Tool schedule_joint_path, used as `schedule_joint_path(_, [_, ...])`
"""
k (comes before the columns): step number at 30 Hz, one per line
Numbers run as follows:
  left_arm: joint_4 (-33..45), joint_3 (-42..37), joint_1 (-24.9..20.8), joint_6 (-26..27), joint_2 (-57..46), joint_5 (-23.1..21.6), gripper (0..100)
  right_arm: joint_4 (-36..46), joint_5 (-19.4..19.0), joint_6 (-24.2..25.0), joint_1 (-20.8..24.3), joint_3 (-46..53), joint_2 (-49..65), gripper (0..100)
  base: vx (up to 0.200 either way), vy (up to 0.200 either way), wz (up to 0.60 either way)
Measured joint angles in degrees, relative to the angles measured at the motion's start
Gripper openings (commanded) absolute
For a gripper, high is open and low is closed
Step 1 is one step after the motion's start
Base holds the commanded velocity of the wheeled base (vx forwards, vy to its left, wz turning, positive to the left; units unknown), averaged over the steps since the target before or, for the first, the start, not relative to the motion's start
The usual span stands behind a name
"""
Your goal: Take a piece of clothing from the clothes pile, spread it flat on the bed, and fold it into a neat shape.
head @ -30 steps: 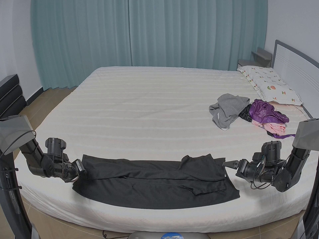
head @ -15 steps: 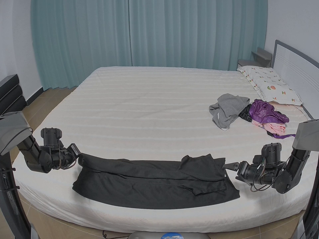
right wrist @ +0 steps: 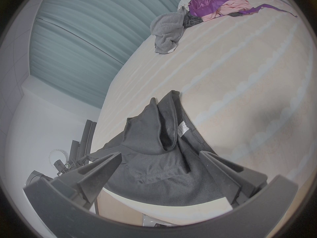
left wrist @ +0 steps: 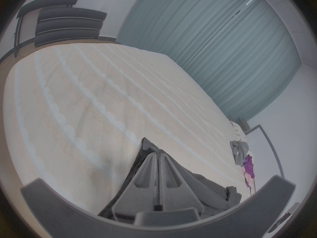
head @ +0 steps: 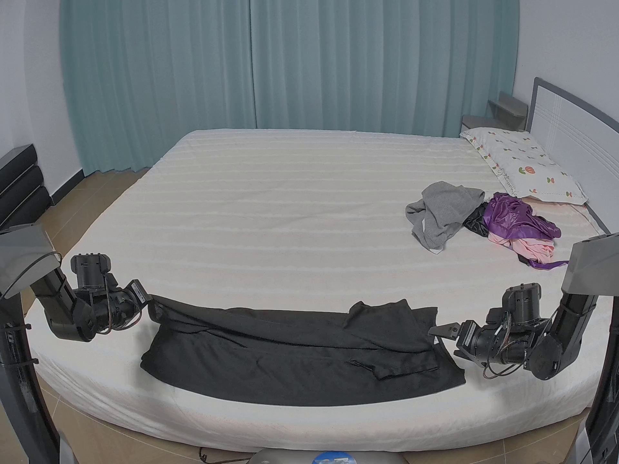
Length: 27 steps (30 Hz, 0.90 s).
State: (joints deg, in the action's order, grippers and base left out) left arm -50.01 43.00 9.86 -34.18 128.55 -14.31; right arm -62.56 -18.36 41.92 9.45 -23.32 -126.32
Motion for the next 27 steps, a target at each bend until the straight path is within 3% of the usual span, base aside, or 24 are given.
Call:
schedule_joint_path(9, [-0.27,-2.90,1.05,3.50,1.27,-3.19,0,0.00,0.57,1.67,0.35,-0.57,-0.80,100,0.000,0.000,0.00])
schedule_joint_path(19, [-0.33,-3.45,0.79,3.40,1.63,-3.25,0,5.28,7.55,5.42,3.50,-10.41,-3.39,100,0.000,0.000,0.00])
schedule_joint_path(27, [-0.35,-3.63,0.55,3.36,1.83,-3.25,0,15.70,10.86,-0.21,5.55,-17.01,-5.83,100,0.000,0.000,0.00])
